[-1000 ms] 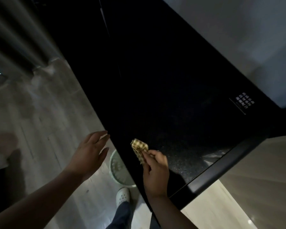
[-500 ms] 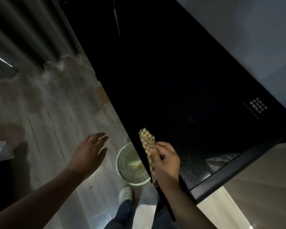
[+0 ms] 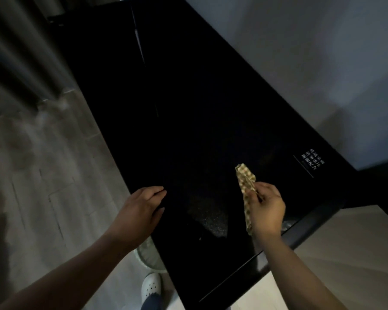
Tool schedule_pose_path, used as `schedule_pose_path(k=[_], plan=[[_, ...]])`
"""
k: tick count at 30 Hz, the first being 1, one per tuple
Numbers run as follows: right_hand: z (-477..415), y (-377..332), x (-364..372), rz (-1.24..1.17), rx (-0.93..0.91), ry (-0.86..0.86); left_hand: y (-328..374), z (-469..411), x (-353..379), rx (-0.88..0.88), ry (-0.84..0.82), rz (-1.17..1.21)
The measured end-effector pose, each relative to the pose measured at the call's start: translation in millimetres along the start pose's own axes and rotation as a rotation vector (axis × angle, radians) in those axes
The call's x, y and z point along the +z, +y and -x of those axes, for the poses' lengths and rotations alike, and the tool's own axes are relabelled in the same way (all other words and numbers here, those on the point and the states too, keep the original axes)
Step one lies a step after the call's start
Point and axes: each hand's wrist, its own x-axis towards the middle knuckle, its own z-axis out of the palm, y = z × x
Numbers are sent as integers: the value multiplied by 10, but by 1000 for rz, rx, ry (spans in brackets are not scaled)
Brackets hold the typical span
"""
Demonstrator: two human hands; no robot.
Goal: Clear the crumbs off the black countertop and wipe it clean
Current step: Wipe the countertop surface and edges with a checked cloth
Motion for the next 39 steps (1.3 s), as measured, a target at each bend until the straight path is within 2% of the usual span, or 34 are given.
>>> schedule_pose_path(k=[5, 12, 18, 22, 25, 28, 36, 39], plan=[[-437, 165, -431, 131, -43, 44, 122, -68, 89, 18, -16, 57], [-1086, 518, -914, 262, -29, 130, 616, -699, 335, 69, -129, 53], [-1817, 764, -1117, 315, 66, 168, 1062, -1330, 507, 51, -154, 64], [-2215, 913, -1154, 374, 50, 166, 1212, -1599, 602, 67, -146, -19], [-2406, 998, -1085, 397, 56, 118, 1205, -1696, 688, 66, -138, -193], [-2449, 1023, -933, 364, 1, 88, 1168, -1709, 736, 8, -142, -266], [-1954, 819, -506, 265, -259, -33, 1132, -1716, 715, 29, -149, -257], [-1608, 746, -370, 160, -246, -108, 1106, -1698, 747, 28, -172, -281]])
